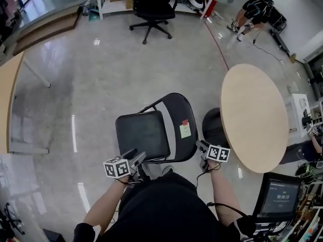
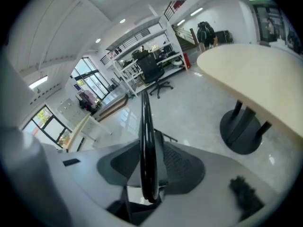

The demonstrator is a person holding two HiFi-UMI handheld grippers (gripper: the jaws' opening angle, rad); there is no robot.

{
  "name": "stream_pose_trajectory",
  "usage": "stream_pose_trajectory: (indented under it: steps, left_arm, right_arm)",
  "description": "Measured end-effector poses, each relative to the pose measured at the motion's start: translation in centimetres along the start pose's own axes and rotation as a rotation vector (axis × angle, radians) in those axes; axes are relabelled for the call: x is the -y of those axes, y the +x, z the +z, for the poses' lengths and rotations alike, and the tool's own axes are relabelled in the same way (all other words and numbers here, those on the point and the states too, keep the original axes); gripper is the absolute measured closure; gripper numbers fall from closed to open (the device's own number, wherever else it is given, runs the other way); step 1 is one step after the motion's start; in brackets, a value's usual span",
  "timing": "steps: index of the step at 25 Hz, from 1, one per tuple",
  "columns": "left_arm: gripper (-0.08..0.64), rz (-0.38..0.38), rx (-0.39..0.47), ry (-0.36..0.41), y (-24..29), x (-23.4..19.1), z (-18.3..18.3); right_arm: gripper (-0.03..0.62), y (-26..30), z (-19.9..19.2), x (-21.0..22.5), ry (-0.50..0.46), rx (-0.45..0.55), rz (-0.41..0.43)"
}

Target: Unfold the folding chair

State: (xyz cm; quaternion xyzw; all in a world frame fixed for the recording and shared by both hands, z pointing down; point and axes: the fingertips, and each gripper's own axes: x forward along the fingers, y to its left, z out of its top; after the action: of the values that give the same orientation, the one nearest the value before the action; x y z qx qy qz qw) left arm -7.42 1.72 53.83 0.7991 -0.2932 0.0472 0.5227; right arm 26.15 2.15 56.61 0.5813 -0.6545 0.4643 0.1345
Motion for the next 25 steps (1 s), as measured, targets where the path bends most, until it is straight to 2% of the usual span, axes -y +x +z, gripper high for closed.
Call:
stream_pose_trajectory:
  steps: [3, 5, 8, 12, 15, 19, 22, 25]
  left_arm:
    - [0.282, -0.034, 0.013, 0.047, -1.0, 2.5, 2.3]
    - [0.285, -0.055, 0.016, 0.076, -1.7, 4.2, 3.4]
    - [0.303, -0.048, 0.004, 0.131, -1.6, 6.2, 3.8]
    - [0.394, 0.055, -0.028, 0.305, 0.4, 9.3, 5.2]
    - [0.465, 0.039, 0.018, 0.372, 0.8, 13.3, 7.1]
    - [0.557, 0.026, 0.103, 0.368, 1.5, 18.3, 10.8]
    - [0.557, 0.0, 0.159, 0.404, 1.0, 21.1, 12.5]
    - [0.556, 0.01, 0.218, 0.51, -0.1, 23.5, 13.8]
  right_arm:
    - [0.433, -4.2, 4.5, -1.5, -0.017, 0.139, -0.046]
    - [0.434, -6.4, 6.7, -4.1, -0.013, 0.215, 0.001]
    - [0.445, -7.9, 8.4, -8.9, -0.021, 0.261, 0.143]
    - [0.587, -9.0, 11.1, -15.1, -0.001, 0.295, 0.39]
    - [0.588, -10.5, 12.7, -20.6, -0.083, 0.335, 0.527]
    - [0.588, -13.8, 16.6, -26.3, -0.167, 0.401, 0.71]
    - [0.586, -16.2, 18.2, -29.2, -0.226, 0.434, 0.818]
    - [0.586, -17.4, 18.3, -31.0, -0.318, 0.433, 0.847]
